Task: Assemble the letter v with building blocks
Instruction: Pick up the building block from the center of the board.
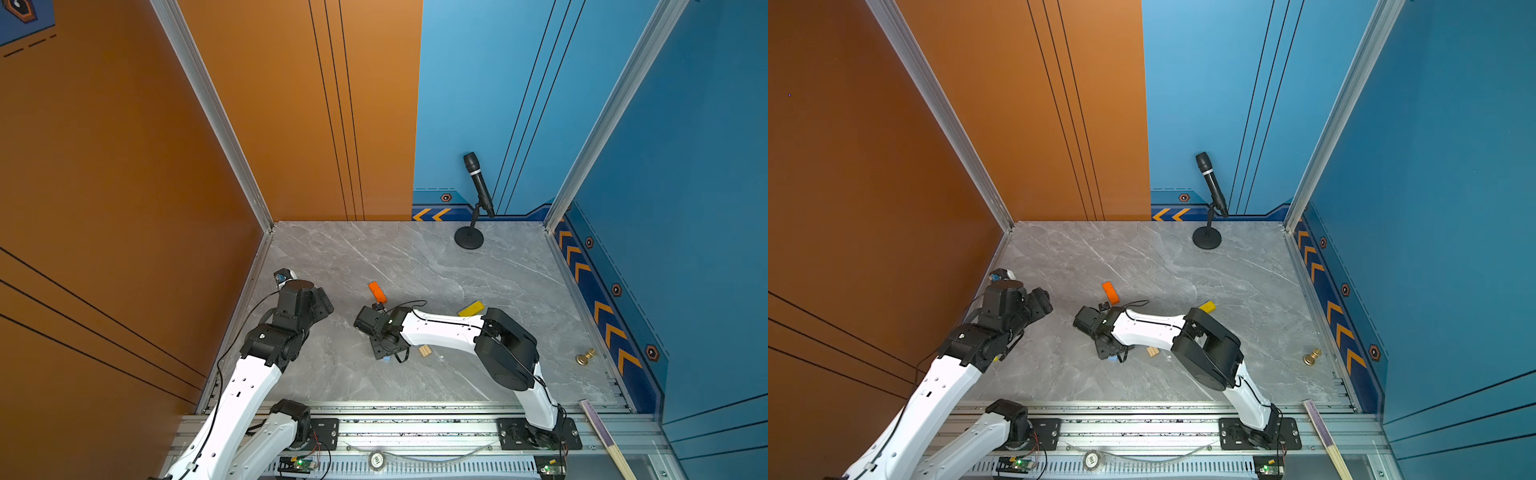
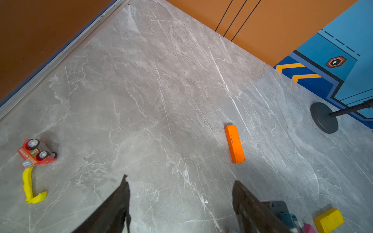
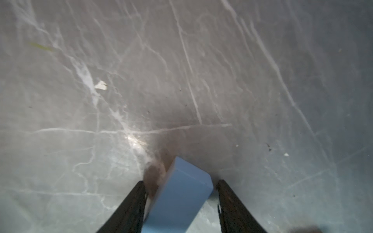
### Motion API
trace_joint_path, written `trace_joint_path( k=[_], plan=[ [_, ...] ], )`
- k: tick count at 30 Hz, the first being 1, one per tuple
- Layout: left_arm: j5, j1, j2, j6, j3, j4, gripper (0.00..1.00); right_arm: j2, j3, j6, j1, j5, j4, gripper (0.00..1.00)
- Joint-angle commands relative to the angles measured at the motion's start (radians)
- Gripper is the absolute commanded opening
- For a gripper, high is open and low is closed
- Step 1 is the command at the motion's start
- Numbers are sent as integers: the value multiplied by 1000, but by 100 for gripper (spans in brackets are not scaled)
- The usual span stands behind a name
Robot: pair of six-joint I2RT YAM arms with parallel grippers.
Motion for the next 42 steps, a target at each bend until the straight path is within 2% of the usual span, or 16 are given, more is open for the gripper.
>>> trace_joint_path(
  k=[1,7,14,17,24,38,42],
  plan=[
    [-4,12,-11,12,-11,-13,80,13,19,19,1,15,-76,58],
    [-7,18,-18,14,-13,-14,80,20,25,10,5,11,-92,49],
    [-10,25,-23,12,-15,-12,80,15,39,-22,8,2,-94,27],
    [-9,27,-22,9,-20,-8,80,18,47,-53,6,-2,-93,23],
    [-2,29,-12,4,-31,0,80,15,69,-148,-16,6,-92,22],
    [3,30,3,-6,-49,31,80,34,154,-407,-139,10,-66,22],
    [1,30,3,-12,-56,35,80,43,161,-444,-167,-14,-46,22]
  ],
)
